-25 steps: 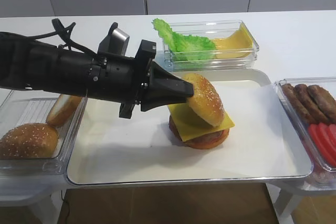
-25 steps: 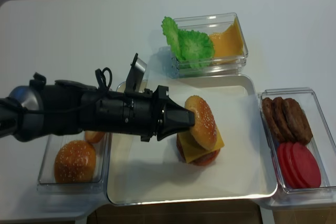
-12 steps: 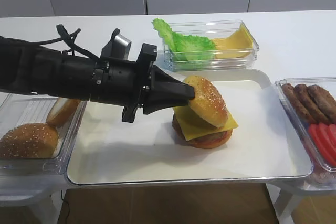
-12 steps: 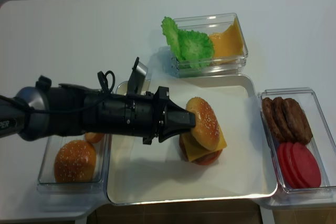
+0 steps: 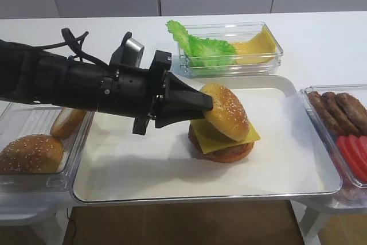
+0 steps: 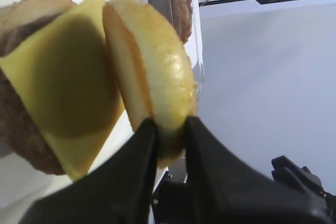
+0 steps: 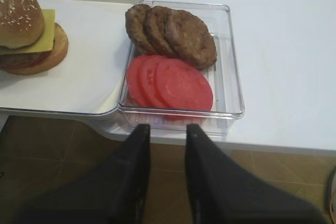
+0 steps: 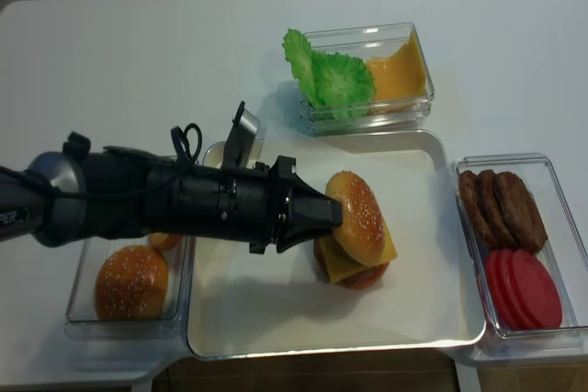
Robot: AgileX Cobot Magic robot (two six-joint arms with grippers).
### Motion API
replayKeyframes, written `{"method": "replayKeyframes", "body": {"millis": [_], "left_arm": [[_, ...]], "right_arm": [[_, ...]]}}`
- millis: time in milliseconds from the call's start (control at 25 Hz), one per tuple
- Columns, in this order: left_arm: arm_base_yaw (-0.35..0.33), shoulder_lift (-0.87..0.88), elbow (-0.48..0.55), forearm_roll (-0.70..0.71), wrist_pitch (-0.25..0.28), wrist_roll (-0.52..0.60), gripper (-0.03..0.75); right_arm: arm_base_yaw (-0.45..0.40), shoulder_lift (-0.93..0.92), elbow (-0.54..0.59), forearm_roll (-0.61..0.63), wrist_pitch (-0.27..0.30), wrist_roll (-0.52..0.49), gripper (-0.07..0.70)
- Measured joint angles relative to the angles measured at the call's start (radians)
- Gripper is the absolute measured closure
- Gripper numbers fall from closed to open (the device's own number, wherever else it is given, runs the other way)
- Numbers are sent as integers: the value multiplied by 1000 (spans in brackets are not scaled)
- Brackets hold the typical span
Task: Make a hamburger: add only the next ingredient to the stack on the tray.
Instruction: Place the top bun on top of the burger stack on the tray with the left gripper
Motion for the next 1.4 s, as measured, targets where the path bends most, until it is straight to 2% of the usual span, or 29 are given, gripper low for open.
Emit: {"method": "replayKeyframes", "body": {"millis": [240,600,880,1160,1400], "left_arm": [[0,0,0,13,0,0,497],[4,0,0,15,2,0,473],[6,0,0,65,3,-13,379],[10,0,0,90,3,-19,338],[51,0,0,90,3,-27,265]], "right_arm": [[0,0,0,0,0,0,457],[0,0,0,0,0,2,520],[0,0,0,0,0,2,594],[0,0,0,0,0,2,602],[0,0,0,0,0,2,603]]}}
